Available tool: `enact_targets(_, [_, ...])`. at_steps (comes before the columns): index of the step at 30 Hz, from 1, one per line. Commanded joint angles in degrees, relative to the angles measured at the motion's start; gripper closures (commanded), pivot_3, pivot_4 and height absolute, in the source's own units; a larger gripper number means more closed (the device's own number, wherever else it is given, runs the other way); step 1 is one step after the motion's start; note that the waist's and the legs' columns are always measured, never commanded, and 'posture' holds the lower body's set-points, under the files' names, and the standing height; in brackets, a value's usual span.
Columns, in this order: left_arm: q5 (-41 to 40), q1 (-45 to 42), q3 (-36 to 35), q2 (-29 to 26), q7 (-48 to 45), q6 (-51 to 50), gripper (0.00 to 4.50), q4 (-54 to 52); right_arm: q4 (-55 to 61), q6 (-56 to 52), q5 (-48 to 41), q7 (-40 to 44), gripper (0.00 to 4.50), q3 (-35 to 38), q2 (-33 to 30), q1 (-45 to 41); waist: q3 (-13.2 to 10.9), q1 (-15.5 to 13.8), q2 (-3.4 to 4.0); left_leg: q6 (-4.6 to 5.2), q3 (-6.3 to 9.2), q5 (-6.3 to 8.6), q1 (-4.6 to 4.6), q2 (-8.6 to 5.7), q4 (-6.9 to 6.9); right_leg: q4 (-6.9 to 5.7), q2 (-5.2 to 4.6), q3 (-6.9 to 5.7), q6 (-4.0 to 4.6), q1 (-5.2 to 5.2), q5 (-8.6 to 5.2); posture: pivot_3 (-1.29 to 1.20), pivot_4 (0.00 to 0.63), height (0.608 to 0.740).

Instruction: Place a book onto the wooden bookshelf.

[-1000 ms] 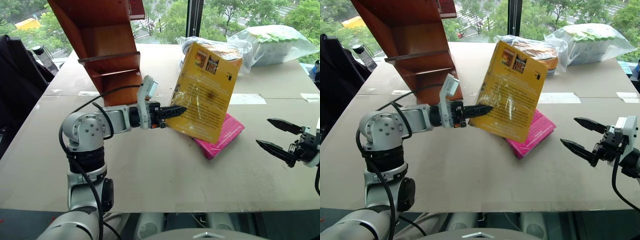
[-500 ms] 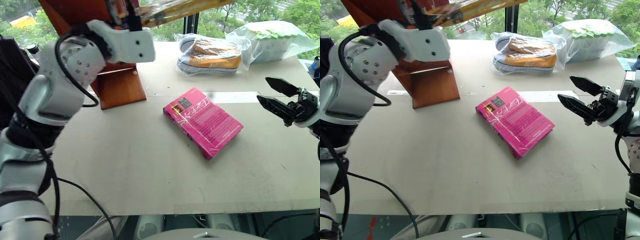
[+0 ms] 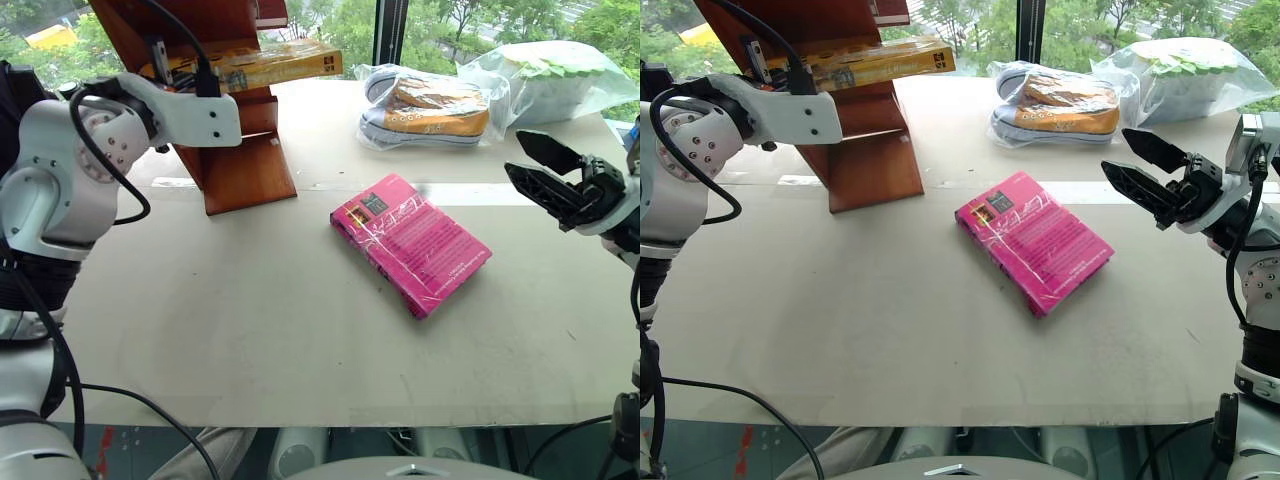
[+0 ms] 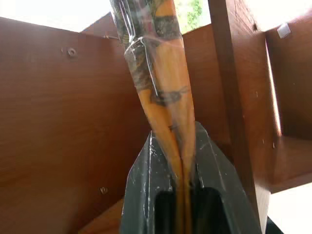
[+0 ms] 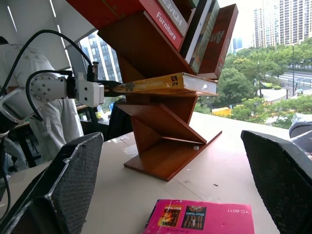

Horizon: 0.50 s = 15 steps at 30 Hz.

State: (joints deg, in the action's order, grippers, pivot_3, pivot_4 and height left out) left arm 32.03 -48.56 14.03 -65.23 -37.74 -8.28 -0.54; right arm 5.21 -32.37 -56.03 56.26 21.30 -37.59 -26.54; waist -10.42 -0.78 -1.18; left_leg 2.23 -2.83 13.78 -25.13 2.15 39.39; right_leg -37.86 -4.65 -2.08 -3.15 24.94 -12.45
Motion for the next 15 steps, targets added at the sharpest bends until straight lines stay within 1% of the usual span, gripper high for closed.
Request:
enact_targets(1, [1.0, 0.7, -3.5, -0.4, -2.5, -2.7, 4.45, -1.4, 1.6, -0.4, -3.0, -0.4, 0.0, 2.1, 0.5, -2.0, 0.0, 0.1, 0.0, 0.0, 0.0, 0.0, 0.01, 0.0, 0.0, -0.02, 0.0, 0.0, 0.0, 0.0, 0.0, 0.0, 0.15, 0.693])
enact_targets(9, [1.8, 1.6, -4.2, -0.1, -5.5, -5.0, 4.45, -2.7, 1.4, -0.5, -4.5, -0.5, 0.0, 2.1, 0.9, -2.3, 0.0, 0.7, 0.01, 0.0, -0.02, 0.0, 0.05, 0.05, -0.01, -0.06, 0.05, 0.02, 0.01, 0.01, 0.0, 0.0, 0.15, 0.693])
enact_targets(10, [1.9, 1.6, -4.2, 0.0, -5.9, -5.3, 3.72, -2.7, 1.3, -0.3, -4.4, -0.5, 0.0, 2.0, 1.0, -2.4, 0.0, 0.8, 0.01, 0.0, -0.02, 0.0, 0.05, 0.05, -0.01, -0.07, 0.05, 0.03, 0.01, 0.01, 0.01, 0.0, 0.15, 0.693])
enact_targets(12, [2.1, 1.6, -4.3, 0.1, -6.4, -5.8, 2.95, -3.0, 1.1, -0.1, -4.2, -0.3, 0.0, 2.0, 1.0, -2.3, 0.0, 0.9, 0.01, 0.0, -0.03, 0.0, 0.06, 0.05, 0.0, -0.08, 0.05, 0.03, 0.01, 0.01, 0.0, 0.0, 0.15, 0.693])
enact_targets(14, [1.3, 2.2, -5.3, 0.9, -6.8, -7.1, 1.93, -3.4, 0.9, 0.1, -4.0, 0.0, 0.0, 2.0, 0.9, -2.2, 0.0, 0.8, 0.01, 0.0, -0.02, 0.0, 0.06, 0.05, 0.0, -0.1, 0.05, 0.03, 0.01, 0.01, 0.0, 0.0, 0.15, 0.693])
enact_targets(15, [1.1, 2.8, -5.9, 1.1, -6.8, -7.7, 1.32, -3.7, 0.8, 0.3, -3.8, 0.1, 0.0, 2.1, 0.9, -2.1, 0.0, 0.8, 0.01, 0.0, -0.02, 0.0, 0.08, 0.05, 0.0, -0.1, 0.05, 0.03, 0.01, 0.0, 0.0, 0.0, 0.15, 0.693])
